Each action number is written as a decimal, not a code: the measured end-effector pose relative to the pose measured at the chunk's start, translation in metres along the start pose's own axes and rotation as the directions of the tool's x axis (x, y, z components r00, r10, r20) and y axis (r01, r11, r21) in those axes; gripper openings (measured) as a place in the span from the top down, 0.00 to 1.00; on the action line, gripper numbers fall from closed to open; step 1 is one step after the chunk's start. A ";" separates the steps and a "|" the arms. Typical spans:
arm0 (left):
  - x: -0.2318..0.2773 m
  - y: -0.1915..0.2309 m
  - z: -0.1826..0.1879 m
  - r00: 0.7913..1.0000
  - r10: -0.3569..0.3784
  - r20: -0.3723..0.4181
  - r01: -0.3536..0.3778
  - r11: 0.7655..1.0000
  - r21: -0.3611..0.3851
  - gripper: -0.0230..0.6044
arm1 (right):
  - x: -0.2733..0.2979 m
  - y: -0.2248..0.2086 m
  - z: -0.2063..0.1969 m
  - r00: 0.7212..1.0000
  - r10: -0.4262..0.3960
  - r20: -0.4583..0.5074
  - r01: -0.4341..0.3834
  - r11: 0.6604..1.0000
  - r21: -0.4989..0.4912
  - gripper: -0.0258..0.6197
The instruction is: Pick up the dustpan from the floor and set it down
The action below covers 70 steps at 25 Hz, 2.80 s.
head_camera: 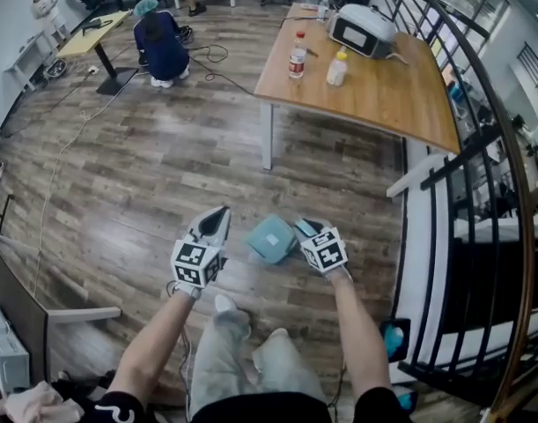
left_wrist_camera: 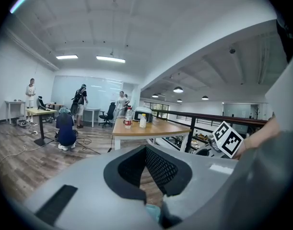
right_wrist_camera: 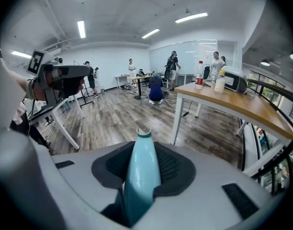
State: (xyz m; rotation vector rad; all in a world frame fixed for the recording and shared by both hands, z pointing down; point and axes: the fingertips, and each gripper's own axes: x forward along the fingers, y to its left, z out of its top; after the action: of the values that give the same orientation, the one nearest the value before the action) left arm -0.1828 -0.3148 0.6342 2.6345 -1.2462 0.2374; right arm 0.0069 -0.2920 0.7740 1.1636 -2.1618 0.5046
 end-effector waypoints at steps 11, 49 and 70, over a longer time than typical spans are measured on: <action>-0.005 -0.064 0.100 0.998 -0.066 0.024 0.065 0.998 0.021 0.97 | -0.143 -0.038 0.071 0.984 -0.152 0.094 0.147 0.987 0.062 0.79; 0.007 -0.253 0.164 0.972 -0.236 0.015 0.235 0.970 0.067 0.97 | -0.399 -0.091 0.054 0.897 -0.395 0.200 0.363 0.914 0.180 0.79; 0.128 -0.316 0.118 0.920 -0.381 -0.087 0.386 0.921 0.048 0.97 | -0.382 -0.210 -0.063 0.825 -0.564 0.037 0.519 0.782 0.345 0.79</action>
State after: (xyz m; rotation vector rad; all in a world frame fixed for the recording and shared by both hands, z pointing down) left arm 0.1491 -0.2456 0.5115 2.8241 -0.6844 0.3105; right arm 0.3641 -0.1367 0.5681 1.9763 -1.7554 0.5325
